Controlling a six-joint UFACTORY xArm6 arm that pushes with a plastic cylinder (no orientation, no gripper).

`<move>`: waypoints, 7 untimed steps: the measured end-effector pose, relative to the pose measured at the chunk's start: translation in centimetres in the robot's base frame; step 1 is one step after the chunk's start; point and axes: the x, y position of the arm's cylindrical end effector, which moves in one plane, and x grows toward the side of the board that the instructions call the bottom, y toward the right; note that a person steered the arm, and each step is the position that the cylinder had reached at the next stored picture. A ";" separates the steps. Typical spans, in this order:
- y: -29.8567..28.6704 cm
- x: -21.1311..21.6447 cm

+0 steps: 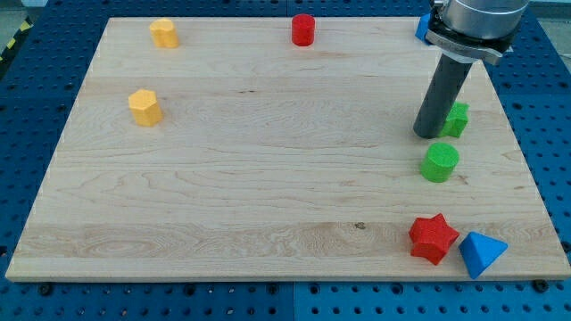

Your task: Push green star to center right

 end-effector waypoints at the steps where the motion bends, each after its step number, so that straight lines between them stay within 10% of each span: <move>1: 0.1 -0.1; 7: 2.0 -1.7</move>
